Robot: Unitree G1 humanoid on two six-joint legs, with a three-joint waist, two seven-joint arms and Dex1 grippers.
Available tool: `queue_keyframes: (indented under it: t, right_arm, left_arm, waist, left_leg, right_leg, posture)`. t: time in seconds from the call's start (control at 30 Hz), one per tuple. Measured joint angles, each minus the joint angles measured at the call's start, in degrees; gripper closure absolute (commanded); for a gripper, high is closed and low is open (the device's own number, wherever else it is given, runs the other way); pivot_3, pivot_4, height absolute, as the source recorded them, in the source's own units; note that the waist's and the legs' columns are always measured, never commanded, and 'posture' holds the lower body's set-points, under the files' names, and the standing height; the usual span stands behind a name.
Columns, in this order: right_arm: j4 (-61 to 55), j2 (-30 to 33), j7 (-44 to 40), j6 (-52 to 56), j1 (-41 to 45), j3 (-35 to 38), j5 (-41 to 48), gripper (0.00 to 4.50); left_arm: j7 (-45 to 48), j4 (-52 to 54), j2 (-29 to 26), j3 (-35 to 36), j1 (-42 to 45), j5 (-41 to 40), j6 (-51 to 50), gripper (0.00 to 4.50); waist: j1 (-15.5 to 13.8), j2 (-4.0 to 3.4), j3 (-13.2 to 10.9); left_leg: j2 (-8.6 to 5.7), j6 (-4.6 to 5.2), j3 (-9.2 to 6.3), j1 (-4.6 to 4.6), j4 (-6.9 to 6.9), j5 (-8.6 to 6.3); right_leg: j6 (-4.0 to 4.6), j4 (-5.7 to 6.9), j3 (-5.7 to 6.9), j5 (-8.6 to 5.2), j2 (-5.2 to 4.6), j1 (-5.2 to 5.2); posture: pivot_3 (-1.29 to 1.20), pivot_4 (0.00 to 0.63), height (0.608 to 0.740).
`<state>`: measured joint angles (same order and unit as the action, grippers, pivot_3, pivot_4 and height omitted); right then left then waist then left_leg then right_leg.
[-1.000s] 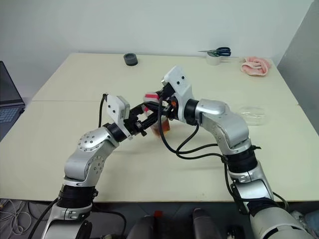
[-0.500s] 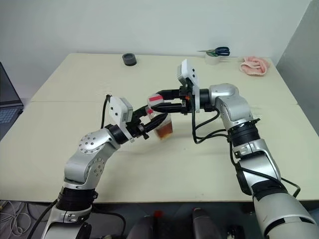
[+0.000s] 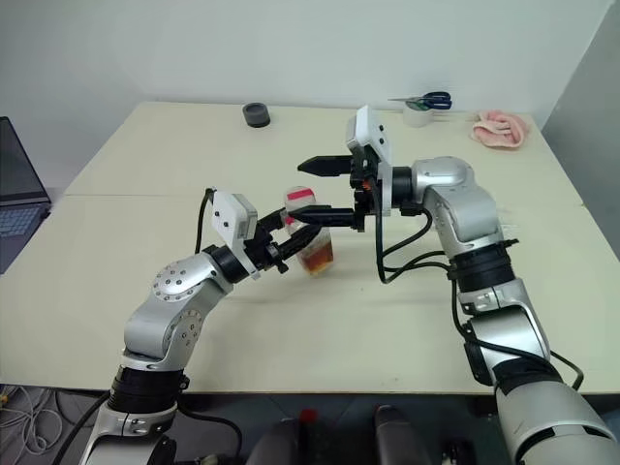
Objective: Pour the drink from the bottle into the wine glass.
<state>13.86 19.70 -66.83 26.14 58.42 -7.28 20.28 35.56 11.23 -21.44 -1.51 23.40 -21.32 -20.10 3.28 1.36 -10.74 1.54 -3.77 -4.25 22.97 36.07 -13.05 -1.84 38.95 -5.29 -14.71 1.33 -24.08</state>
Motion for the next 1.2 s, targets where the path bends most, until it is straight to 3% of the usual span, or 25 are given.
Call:
queue_keyframes:
  t: [0.13, 0.33, 0.63, 1.17, 1.2]
  right_arm:
    - [-11.26, 0.65, 10.75, 9.82, -4.08, 0.10, -1.29, 0.00]
    - [-24.85, -0.62, 20.35, 24.81, -8.82, 1.49, 2.82, 0.00]
    - [-29.42, -5.38, 33.56, 32.05, -8.82, 2.65, 3.74, 0.00]
    - [-30.12, -6.72, 38.65, 33.27, -9.64, -0.08, 3.62, 0.00]
    - [-30.11, -6.88, 38.82, 33.27, -9.64, -0.28, 3.61, 0.37]
  left_arm:
    - [-0.02, -0.14, 0.14, -0.01, 0.01, 0.02, 0.01, 2.50]
    - [0.00, -0.23, 0.14, -0.01, 0.02, 0.04, 0.01, 2.50]
    - [0.05, -0.54, 0.19, 0.00, 0.01, 0.09, 0.13, 2.51]
    - [0.06, -0.63, 0.26, -0.01, -0.03, 0.11, 0.28, 2.53]
    - [0.03, -0.63, 0.26, -0.01, -0.09, 0.11, 0.28, 2.53]
  waist:
    - [0.02, 0.00, 0.00]
    - [0.08, 0.00, 0.00]
    - [0.04, 0.00, 0.00]
    - [0.08, 0.00, 0.00]
    - [0.09, 0.00, 0.00]
  left_leg:
    - [0.02, 0.00, -0.02, -0.01, 0.00, 0.00]
    - [0.01, 0.00, 0.00, 0.00, 0.00, 0.00]
    - [0.00, 0.00, 0.01, 0.02, 0.00, 0.00]
    - [0.01, 0.00, 0.02, 0.01, 0.00, 0.00]
    - [0.01, 0.00, 0.02, 0.01, 0.00, 0.00]
  right_leg:
    - [-0.19, 0.03, 0.01, -0.12, 0.03, -0.01]
    - [-0.25, 0.03, -0.04, -0.15, 0.02, -0.02]
    - [-0.27, -0.02, -0.03, -0.16, 0.02, -0.01]
    - [-0.27, -0.01, -0.04, -0.16, 0.04, -0.02]
    - [-0.27, -0.01, -0.04, -0.16, 0.03, -0.02]
  posture:
    - [0.00, 0.150, 0.740]
    - [0.00, 0.150, 0.740]
    - [0.00, 0.150, 0.740]
    - [0.00, 0.150, 0.740]
    - [0.00, 0.150, 0.740]
